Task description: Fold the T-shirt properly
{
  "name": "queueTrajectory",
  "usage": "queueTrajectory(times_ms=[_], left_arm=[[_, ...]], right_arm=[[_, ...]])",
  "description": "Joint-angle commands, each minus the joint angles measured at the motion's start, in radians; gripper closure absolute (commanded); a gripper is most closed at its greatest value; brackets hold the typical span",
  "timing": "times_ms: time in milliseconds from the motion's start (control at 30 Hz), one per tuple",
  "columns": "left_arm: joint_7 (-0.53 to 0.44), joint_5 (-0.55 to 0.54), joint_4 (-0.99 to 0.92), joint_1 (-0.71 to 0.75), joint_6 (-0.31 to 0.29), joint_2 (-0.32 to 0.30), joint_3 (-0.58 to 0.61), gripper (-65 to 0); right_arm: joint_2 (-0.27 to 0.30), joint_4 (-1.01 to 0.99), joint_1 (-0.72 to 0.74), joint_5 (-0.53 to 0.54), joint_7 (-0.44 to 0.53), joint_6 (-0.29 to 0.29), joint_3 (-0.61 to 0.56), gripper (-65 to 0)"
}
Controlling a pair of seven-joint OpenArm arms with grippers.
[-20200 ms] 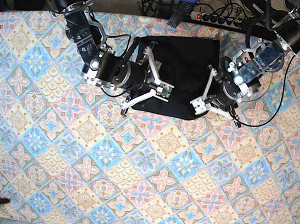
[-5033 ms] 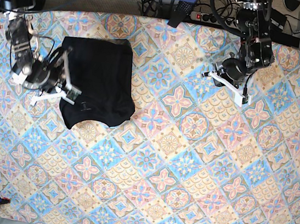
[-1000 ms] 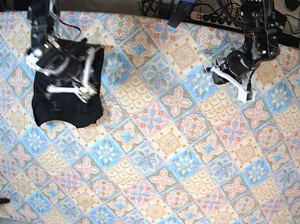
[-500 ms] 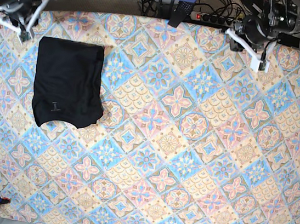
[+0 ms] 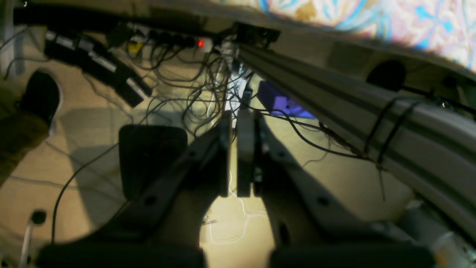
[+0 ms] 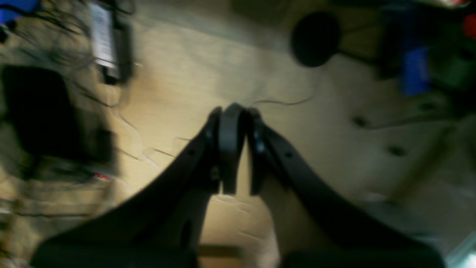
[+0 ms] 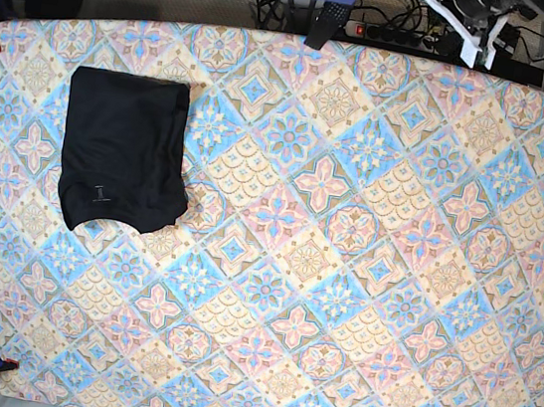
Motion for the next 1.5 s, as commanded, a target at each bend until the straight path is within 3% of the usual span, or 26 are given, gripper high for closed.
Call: queueTrajectory(times_ms=[0,200,300,467,600,733,967,1200,1367,1467], left_arm=[[-0.018,0.004,-0.011,0.031,0.004,-0.011,-0.002,-1.0],[-0.165,0.09,-0.241,0.003,0.004,-0.037,0.062,-0.8],[-0.257,0.145,-0.43,-0.069,0.004,-0.041,0.139,-0.8],[-0.426,0.249,-0.692,-0.167,0.007,-0.039,0.242,-0.8],[-0.535,0.255,-0.888,-0.257,0.007,-0.036,0.28,-0.9],[-0.613,0.255,-1.117,-0.368,0.007,-0.036,0.314,-0.9],[-0.857,0.263,-1.383,-0.475,0.007,-0.039,0.435,-0.9],[-1.012,0.261,-1.674,-0.638,0.007,-0.011,0.548,-1.4],[-1.09,0.263,-1.737,-0.699,0.007,-0.007,0.605,-1.5],[-1.095,0.257,-1.737,-0.712,0.007,-0.007,0.637,-1.5]], right_arm=[[0.004,-0.043,-0.017,-0.014,-0.002,-0.001,0.009,-4.2],[0.007,-0.363,-0.004,-0.015,0.142,-0.001,-0.063,-4.2],[0.009,-0.509,0.072,-0.017,0.258,-0.001,-0.132,-4.2],[0.012,-0.767,0.192,-0.058,0.359,-0.001,-0.175,-4.2],[0.007,-0.949,0.283,-0.134,0.465,-0.001,-0.174,-4.2],[0.007,-1.097,0.347,-0.137,0.555,-0.001,-0.18,-4.2],[0.005,-1.336,0.457,-0.138,0.656,-0.001,-0.18,-4.2],[0.001,-1.43,0.503,-0.138,0.744,-0.001,-0.197,-4.2],[-0.062,-1.434,0.548,-0.137,0.769,-0.001,-0.278,-4.2],[-0.061,-1.434,0.559,-0.137,0.765,-0.085,-0.284,-4.2]])
